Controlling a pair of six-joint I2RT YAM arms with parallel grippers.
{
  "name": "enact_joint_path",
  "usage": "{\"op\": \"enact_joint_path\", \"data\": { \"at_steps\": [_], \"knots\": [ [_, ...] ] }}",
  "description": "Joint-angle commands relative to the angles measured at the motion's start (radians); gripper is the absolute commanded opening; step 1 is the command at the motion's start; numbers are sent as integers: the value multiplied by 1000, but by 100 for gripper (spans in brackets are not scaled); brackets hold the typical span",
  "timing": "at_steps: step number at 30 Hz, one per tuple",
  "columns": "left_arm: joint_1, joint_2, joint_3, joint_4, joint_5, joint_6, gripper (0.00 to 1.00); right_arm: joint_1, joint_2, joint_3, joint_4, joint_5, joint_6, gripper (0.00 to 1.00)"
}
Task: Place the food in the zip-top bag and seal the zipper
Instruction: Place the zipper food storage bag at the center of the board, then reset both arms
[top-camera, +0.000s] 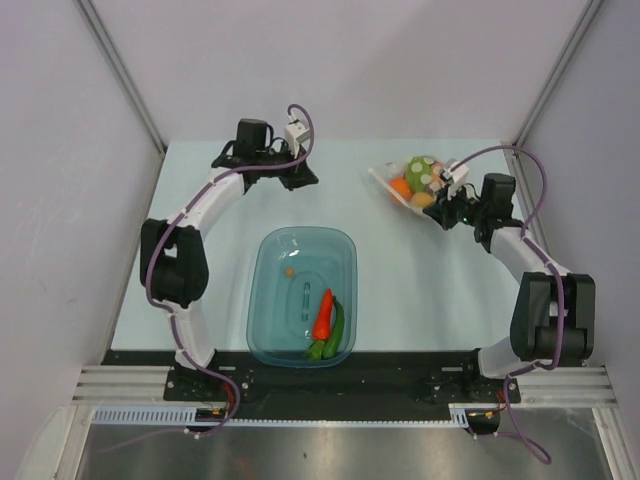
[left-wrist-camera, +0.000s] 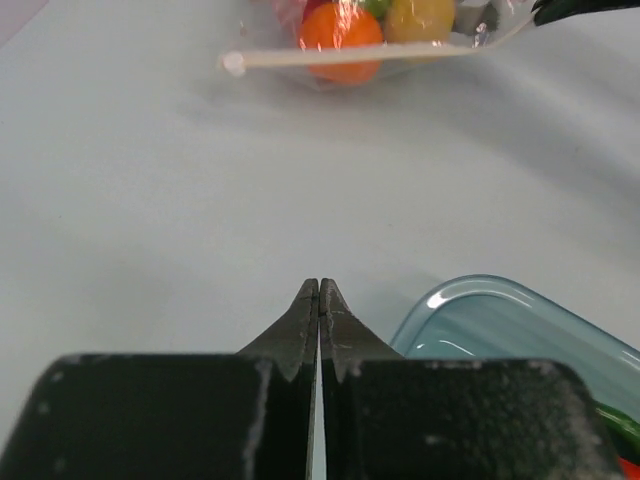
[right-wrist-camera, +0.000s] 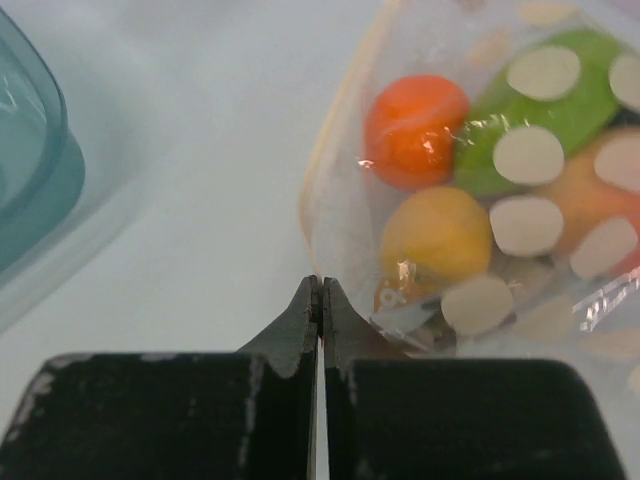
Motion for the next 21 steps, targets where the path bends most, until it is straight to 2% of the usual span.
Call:
{"op": "enact_joint_path", "data": {
  "at_steps": [1,6,8,10,11,12,14,15,16,17,18,19,21],
  "knots": [
    [10,-93,-39,36,70,-35,2,-82,-92,-68,-174,-16,-152,0],
    [10,-109,-46,10,34,-23,18,-106,-114,-102,-296,2,-262,0],
    [10,-121,-49,9,27,-29,27,-121,-116,-90,-348,-4,-262,20],
    [10,-135,-59,12,21,-37,32,-149,-126,-70,-391,-9,-255,40],
    [12,-155,-63,15,10,-41,35,-161,-145,-65,-397,-13,-247,43],
    [12,-165,-69,15,2,-43,38,-175,-157,-58,-406,-18,-227,51],
    [10,-205,-71,3,-34,-43,51,-217,-198,-39,-426,-39,-201,58],
    [12,-221,-72,-3,-48,-43,57,-227,-214,-15,-452,-47,-189,68],
    [15,-233,-74,-4,-64,-47,73,-238,-232,-3,-463,-52,-149,73],
    [16,-259,-74,-5,-87,-58,81,-241,-261,13,-469,-50,-122,78],
    [27,-270,-71,-5,-91,-90,95,-241,-278,27,-475,-44,-86,88],
    [33,-278,-65,-7,-99,-112,100,-241,-287,62,-475,-21,-16,93],
    [58,-282,-18,-37,-117,-191,100,-240,-295,108,-497,32,75,99]
  ]
}}
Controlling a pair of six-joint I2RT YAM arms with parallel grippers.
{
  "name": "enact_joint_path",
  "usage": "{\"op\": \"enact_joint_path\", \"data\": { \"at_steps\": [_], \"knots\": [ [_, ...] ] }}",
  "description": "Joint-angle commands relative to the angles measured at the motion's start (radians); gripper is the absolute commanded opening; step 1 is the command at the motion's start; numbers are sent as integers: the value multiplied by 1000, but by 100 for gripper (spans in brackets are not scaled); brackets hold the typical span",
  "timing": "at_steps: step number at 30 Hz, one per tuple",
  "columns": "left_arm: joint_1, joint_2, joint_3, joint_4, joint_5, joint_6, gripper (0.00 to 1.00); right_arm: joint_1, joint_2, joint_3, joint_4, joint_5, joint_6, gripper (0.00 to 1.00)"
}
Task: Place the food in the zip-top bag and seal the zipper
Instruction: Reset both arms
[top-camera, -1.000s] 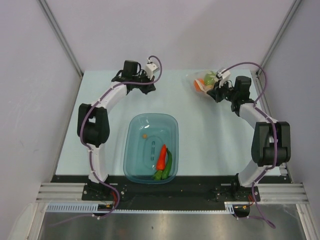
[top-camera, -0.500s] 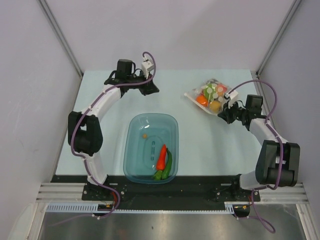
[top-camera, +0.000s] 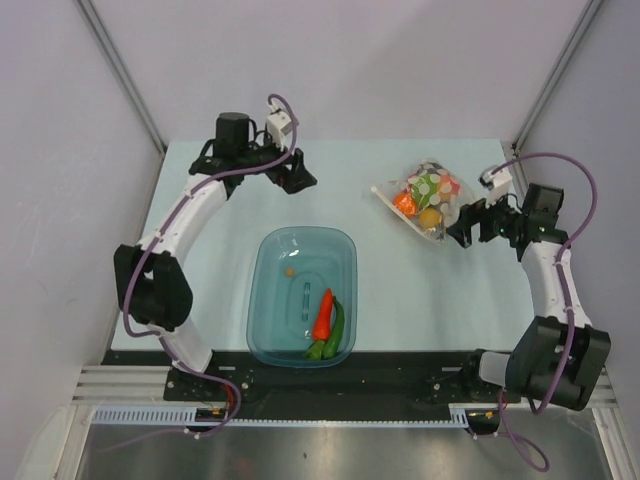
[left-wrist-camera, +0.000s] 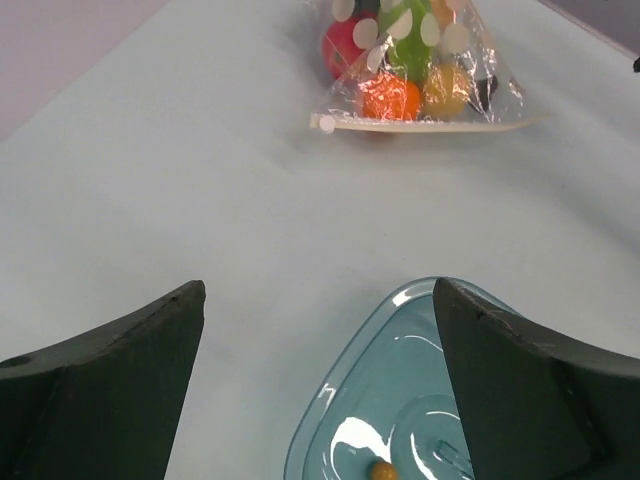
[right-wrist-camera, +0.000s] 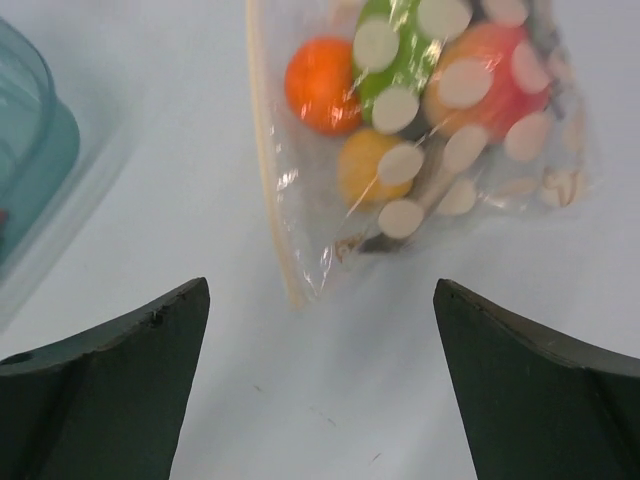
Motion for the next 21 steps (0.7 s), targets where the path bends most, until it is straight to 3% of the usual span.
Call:
{"op": "enact_joint_path", "data": {
  "at_steps": [1,5,9,13,15,21],
  "knots": [
    [56,-72,93,-43,-59,-144,100,2,-46,182,-43,60,263,99],
    [123,-27,268,-221,-117,-190,100,-32,30,346,-180,105,380,100],
    [247,-84,222,-225,-120,-206,100,-76,91,385,-241,110,454,100],
    [327,-39,262,-392,-163,-200,100,-78,127,365,-252,143,454,100],
    [363,-55,197,-382,-159,-198,100,-69,138,350,-246,153,457,100],
    [377,-90,133,-362,-289,-186,100,-53,188,409,-217,167,466,100]
  ]
}}
